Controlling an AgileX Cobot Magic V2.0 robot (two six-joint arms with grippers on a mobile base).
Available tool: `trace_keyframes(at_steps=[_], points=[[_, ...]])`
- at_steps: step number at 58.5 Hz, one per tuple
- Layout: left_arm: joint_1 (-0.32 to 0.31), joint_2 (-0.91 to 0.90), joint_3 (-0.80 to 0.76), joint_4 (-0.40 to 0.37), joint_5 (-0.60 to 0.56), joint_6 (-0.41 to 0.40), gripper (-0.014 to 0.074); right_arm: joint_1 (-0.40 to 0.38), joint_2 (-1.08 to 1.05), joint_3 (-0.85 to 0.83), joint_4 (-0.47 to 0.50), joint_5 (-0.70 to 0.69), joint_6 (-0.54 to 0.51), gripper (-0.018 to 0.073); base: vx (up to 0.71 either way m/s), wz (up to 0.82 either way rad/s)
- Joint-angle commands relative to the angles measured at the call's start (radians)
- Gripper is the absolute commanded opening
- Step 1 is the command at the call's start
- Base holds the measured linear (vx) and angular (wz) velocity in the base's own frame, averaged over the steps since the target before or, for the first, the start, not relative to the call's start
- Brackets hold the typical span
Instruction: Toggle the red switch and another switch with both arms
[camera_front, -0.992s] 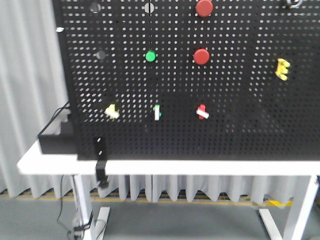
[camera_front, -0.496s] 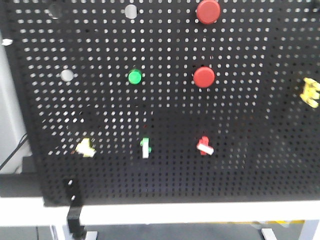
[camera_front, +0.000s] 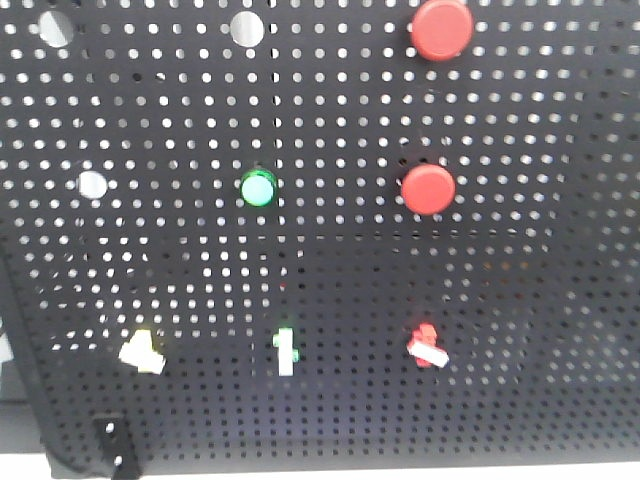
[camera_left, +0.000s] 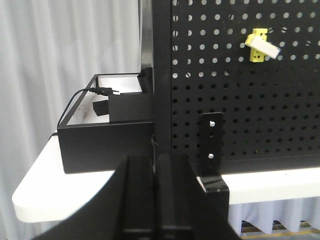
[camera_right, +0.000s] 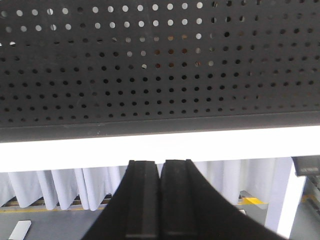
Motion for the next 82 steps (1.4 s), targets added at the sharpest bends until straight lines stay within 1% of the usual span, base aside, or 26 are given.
trace_keyframes(at_steps=[1, 39, 47, 51, 56, 63, 68, 72, 78, 82], points=[[0.002, -0.008, 0.013, -0.009, -0.078, -0.001, 0.0003, 0.000, -0.006, 0.006, -0.005, -0.082, -0.006, -0.0006, 0.08, 0.02], [0.002, -0.008, 0.013, -0.007, -0.080, 0.000, 0.0003, 0.000, -0.006, 0.006, -0.005, -0.089, -0.006, -0.0006, 0.02, 0.00], [0.001, -0.008, 0.012, 0.000, -0.154, 0.000, 0.0003, 0.000, -0.006, 0.006, -0.004, -0.126, -0.005, -0.0006, 0.00, 0.00], [0.001, -0.008, 0.012, -0.001, -0.189, -0.001, 0.0003, 0.000, -0.006, 0.006, -0.004, -0.173, -0.005, -0.0006, 0.00, 0.00], [0.001, -0.008, 0.012, -0.001, -0.241, -0.001, 0.0003, 0.000, -0.006, 0.006, -0.004, -0.278, -0.005, -0.0006, 0.00, 0.00], [0.001, -0.008, 0.002, 0.000, -0.345, -0.001, 0.0003, 0.000, -0.006, -0.025, -0.004, -0.375, 0.003, -0.0006, 0.00, 0.00], [0.001, -0.008, -0.061, 0.000, -0.363, -0.007, 0.0003, 0.000, -0.005, -0.101, -0.005, -0.360, 0.006, -0.0006, 0.00, 0.00], [0.001, -0.002, -0.160, 0.000, -0.325, -0.007, 0.0003, 0.000, 0.011, -0.201, -0.005, -0.310, 0.006, -0.0006, 0.00, 0.00], [0.001, 0.057, -0.333, 0.016, -0.224, -0.002, 0.0003, 0.000, 0.075, -0.345, -0.009, -0.230, -0.004, -0.0006, 0.00, 0.00], [0.001, 0.132, -0.433, 0.049, -0.148, 0.002, 0.0003, 0.000, 0.145, -0.421, -0.027, -0.182, -0.005, -0.0006, 0.00, 0.00]])
